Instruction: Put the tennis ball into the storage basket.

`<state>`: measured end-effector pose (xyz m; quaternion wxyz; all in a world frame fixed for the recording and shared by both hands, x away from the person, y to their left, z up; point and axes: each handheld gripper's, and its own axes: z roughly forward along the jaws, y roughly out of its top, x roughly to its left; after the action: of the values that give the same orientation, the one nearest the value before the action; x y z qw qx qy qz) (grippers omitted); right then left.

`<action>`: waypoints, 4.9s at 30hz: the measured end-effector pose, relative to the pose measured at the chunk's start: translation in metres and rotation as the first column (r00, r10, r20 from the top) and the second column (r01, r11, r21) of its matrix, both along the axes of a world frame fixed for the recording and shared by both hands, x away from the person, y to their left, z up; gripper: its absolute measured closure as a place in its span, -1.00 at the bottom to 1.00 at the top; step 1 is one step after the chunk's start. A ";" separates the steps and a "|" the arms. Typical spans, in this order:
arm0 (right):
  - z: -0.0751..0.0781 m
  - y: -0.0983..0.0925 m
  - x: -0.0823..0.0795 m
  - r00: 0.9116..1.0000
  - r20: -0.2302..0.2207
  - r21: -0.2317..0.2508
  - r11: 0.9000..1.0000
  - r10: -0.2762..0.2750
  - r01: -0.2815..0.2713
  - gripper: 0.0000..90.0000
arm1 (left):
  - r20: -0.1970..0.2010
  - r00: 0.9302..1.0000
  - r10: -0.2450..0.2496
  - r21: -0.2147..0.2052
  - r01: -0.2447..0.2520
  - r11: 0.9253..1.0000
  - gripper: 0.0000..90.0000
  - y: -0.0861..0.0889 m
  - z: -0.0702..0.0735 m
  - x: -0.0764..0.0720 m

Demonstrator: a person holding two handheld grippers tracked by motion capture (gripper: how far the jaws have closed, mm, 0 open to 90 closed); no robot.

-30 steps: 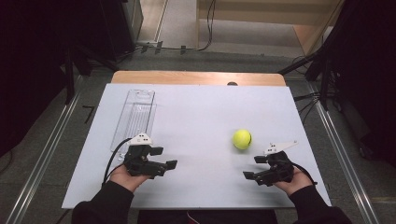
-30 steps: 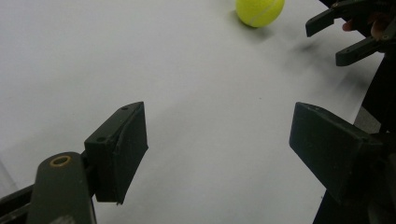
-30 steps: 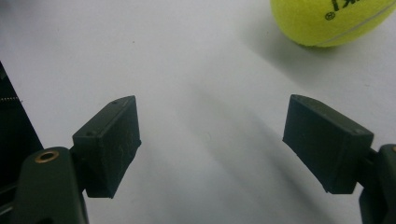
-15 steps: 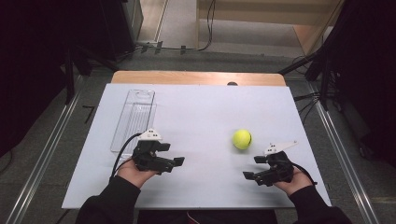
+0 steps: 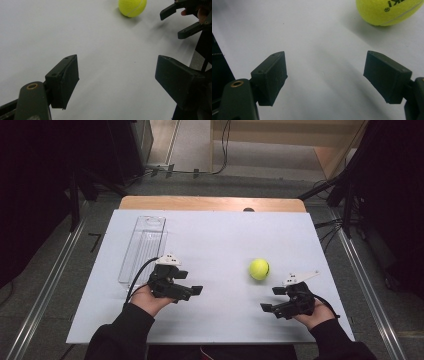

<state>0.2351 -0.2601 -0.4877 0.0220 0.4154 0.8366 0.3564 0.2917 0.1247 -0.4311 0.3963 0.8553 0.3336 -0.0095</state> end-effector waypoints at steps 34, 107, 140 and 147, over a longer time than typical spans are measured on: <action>0.001 0.000 -0.001 1.000 0.007 0.006 1.000 0.006 -0.006 -0.63 | -0.009 0.998 -0.067 0.010 0.067 0.998 -0.56 -0.045 0.015 0.033; 0.001 0.004 0.000 1.000 0.011 0.012 1.000 0.013 -0.013 -0.63 | 0.010 0.978 -0.210 0.010 0.210 0.978 -0.56 -0.163 0.016 0.079; 0.001 0.003 0.000 1.000 0.012 0.017 1.000 0.015 -0.016 -0.63 | 0.016 0.983 -0.182 0.052 0.181 0.982 -0.56 -0.207 0.006 0.094; 0.001 0.003 0.000 1.000 0.012 0.018 1.000 0.016 -0.017 -0.63 | 0.014 0.984 -0.178 0.048 0.177 0.983 -0.56 -0.208 0.001 0.096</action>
<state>0.2351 -0.2568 -0.4865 0.0202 0.4066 0.8367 0.3663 0.3876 -0.0838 -0.4305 0.3770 0.8906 0.2526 -0.0293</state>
